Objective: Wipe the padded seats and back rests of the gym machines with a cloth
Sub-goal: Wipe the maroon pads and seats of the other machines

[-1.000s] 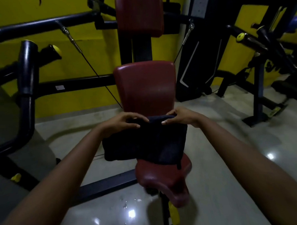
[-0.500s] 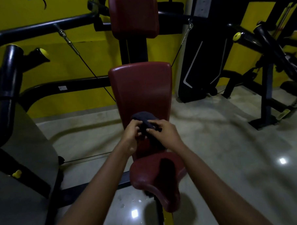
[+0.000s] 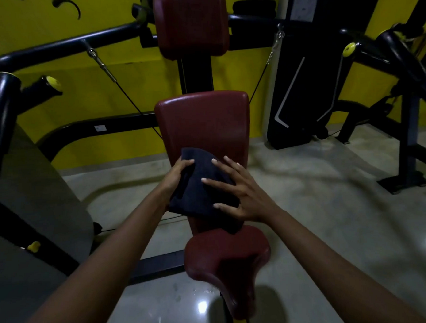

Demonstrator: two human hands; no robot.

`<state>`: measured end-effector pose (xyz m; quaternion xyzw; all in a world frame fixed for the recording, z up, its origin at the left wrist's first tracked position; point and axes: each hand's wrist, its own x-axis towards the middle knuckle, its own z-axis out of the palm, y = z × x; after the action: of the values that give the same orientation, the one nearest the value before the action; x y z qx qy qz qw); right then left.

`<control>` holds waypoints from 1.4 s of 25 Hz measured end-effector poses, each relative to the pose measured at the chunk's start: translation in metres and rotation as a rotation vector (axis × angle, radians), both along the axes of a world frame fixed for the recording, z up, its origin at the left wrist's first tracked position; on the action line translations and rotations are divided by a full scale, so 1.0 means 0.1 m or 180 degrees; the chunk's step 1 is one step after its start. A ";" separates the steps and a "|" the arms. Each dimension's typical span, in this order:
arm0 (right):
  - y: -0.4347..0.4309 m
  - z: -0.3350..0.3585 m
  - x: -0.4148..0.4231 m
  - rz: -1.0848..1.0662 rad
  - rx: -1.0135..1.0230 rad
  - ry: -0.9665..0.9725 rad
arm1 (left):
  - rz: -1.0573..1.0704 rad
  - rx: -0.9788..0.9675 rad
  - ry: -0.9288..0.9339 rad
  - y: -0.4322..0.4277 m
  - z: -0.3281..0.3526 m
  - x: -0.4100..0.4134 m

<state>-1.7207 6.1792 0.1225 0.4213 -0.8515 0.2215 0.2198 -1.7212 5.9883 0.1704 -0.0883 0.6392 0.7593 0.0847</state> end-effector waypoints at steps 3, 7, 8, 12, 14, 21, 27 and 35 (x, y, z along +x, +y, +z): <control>-0.23 -0.02 -0.21 0.0072 -0.0188 -0.0159 | -0.0606 0.0634 -0.0242 -0.07 0.07 -0.21; -0.52 -0.09 -0.58 -0.0410 -0.0595 0.0177 | -0.0906 0.0639 -0.0165 -0.21 0.14 -0.62; -0.57 -0.12 -0.67 -0.0507 -0.0567 0.0255 | -0.0825 0.0296 -0.0116 -0.26 0.14 -0.72; -0.77 -0.24 -1.08 -0.1211 -0.1028 0.0028 | 0.0275 -0.0812 0.0500 -0.66 -0.05 -1.19; -0.95 -0.25 -1.30 -0.1588 -0.1376 0.0032 | 0.0849 -0.0776 0.0562 -0.88 -0.23 -1.41; -1.96 -0.06 -2.41 -0.2206 -0.1079 0.0075 | 0.0777 -0.0303 0.0543 -1.07 -0.47 -2.19; -1.87 -0.17 -2.91 -0.2202 -0.0496 0.0770 | 0.0954 -0.0279 0.0870 -1.06 -0.73 -2.51; -1.11 -0.01 -3.20 -0.3494 -0.1807 -0.0103 | 0.0632 -0.0518 0.0850 -1.13 -0.88 -2.53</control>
<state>-2.0407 6.0683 0.1219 -0.1567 -0.8552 0.3004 0.3923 -1.9747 5.8753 0.0827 -0.0560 0.6922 0.7146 -0.0837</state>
